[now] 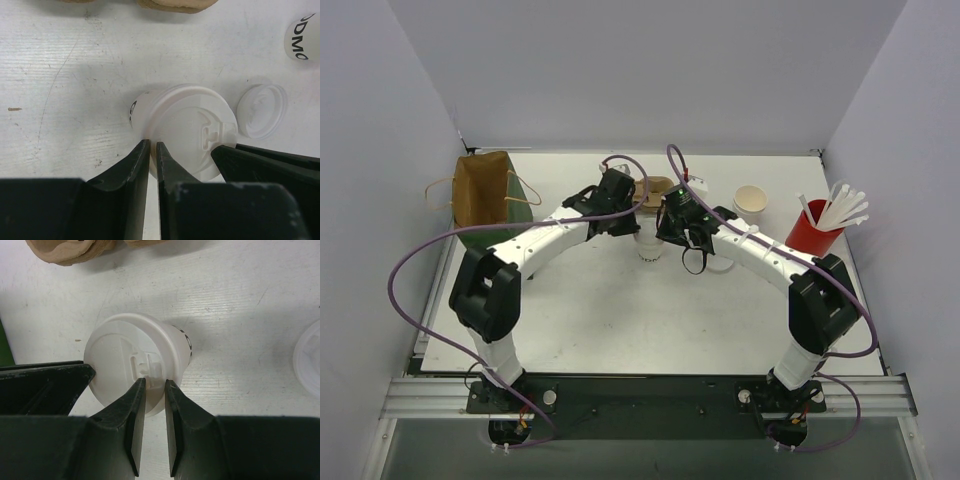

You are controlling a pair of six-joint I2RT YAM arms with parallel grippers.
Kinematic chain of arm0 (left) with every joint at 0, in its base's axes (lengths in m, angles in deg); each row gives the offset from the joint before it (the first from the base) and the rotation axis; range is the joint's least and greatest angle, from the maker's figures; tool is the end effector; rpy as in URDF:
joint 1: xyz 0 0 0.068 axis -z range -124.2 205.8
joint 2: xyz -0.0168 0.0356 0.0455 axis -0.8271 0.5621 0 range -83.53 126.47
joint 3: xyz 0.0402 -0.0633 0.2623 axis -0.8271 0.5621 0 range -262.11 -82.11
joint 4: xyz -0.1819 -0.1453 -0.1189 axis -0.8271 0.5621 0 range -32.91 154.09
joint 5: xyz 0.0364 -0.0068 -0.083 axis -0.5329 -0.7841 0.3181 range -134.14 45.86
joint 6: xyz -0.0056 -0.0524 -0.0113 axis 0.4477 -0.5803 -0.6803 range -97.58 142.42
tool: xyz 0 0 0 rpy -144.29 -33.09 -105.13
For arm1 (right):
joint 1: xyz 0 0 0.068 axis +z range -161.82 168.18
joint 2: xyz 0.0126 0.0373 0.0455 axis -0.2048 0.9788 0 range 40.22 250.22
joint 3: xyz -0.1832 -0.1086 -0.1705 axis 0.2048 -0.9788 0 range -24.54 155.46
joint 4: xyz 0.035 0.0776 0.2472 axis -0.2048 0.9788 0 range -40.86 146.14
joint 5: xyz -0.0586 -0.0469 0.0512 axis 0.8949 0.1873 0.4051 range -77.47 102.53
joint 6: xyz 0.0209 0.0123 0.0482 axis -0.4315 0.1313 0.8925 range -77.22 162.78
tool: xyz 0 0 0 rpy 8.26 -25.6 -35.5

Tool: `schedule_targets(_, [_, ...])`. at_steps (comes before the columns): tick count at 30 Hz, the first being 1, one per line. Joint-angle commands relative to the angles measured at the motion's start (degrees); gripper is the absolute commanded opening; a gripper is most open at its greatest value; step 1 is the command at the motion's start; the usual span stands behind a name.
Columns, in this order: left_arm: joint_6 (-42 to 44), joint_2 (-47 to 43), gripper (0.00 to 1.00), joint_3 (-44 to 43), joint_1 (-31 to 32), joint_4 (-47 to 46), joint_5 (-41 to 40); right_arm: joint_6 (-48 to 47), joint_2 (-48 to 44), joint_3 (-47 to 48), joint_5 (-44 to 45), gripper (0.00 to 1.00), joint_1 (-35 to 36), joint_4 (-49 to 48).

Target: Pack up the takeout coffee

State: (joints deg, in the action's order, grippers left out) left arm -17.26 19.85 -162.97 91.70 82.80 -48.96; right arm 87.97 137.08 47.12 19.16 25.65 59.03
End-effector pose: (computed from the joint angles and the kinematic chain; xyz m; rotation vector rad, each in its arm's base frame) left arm 0.3283 -0.2341 0.2503 -0.1212 2.4684 -0.4957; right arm 0.3105 0.2329 0.2627 0.2204 2.2529 0.6779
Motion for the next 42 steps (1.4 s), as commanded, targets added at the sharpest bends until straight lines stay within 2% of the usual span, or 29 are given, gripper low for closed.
schedule_targets(1, [4.1,7.5,0.21,-1.2,0.7,14.1,-1.2,-0.4,0.3,-2.1,-5.1,0.17,1.1,9.7])
schedule_targets(8, [5.1,6.9,0.23,-4.0,0.6,15.4,1.8,-1.2,-2.2,0.2,-4.9,0.17,1.0,12.2])
schedule_targets(15, [6.2,6.5,0.27,-4.1,0.6,15.4,3.1,-1.9,-3.4,2.3,-4.3,0.23,0.8,13.3])
schedule_targets(22, [8.2,7.5,0.3,-8.3,0.6,16.5,4.0,-3.8,-3.4,6.2,-4.4,0.27,-0.5,15.3])
schedule_targets(33, [10.2,8.8,0.34,-15.5,0.4,18.3,4.8,-8.6,-2.9,10.0,-4.5,0.28,-5.1,16.2])
schedule_targets(42, [9.6,7.6,0.35,-17.1,0.0,18.5,4.8,-15.6,1.1,12.8,-7.7,0.28,-5.9,12.7])
